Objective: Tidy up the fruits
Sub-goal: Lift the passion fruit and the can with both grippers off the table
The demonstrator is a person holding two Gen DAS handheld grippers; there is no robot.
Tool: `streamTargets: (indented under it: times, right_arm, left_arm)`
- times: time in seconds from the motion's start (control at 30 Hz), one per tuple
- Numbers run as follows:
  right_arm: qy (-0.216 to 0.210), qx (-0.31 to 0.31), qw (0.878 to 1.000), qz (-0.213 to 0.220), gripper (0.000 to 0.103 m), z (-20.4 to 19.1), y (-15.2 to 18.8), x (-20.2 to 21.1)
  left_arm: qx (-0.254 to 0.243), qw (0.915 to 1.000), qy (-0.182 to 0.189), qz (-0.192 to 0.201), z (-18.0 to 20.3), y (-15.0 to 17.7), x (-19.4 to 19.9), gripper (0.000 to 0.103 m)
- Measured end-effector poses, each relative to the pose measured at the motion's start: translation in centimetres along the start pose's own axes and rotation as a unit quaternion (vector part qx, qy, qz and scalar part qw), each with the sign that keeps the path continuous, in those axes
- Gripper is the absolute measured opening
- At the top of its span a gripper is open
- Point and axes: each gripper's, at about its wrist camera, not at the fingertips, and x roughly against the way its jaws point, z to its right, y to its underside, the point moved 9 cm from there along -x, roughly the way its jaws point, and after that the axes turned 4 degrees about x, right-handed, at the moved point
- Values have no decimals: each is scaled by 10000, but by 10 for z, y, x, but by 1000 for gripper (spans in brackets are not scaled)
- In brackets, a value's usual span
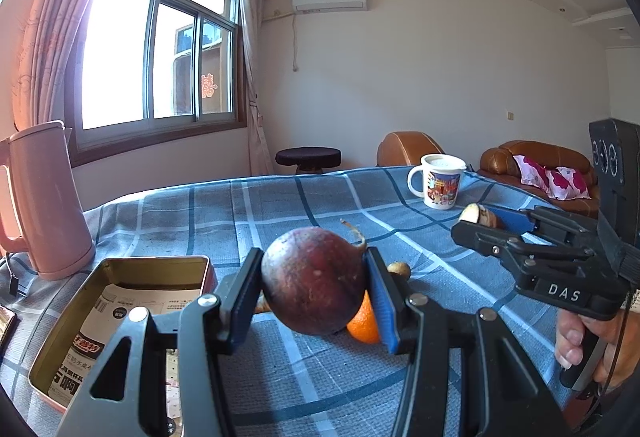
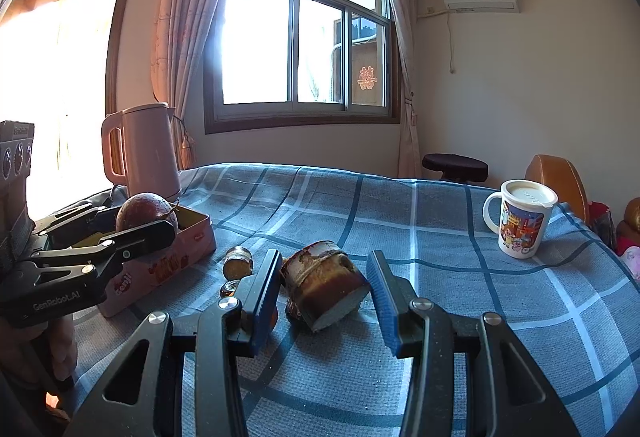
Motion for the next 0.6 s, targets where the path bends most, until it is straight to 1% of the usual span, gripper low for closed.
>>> streamTargets:
  times: [0.33,0.6]
  right_arm:
    - [-22,39,9998,207,46,-5,-5,8]
    - [-71,34,9998,204,46,-10,-5,5]
  left_arm:
    - [-87,9997,-88,233,2,-4,9,52]
    - [-101,9995,-148,253,0,-4,12,52]
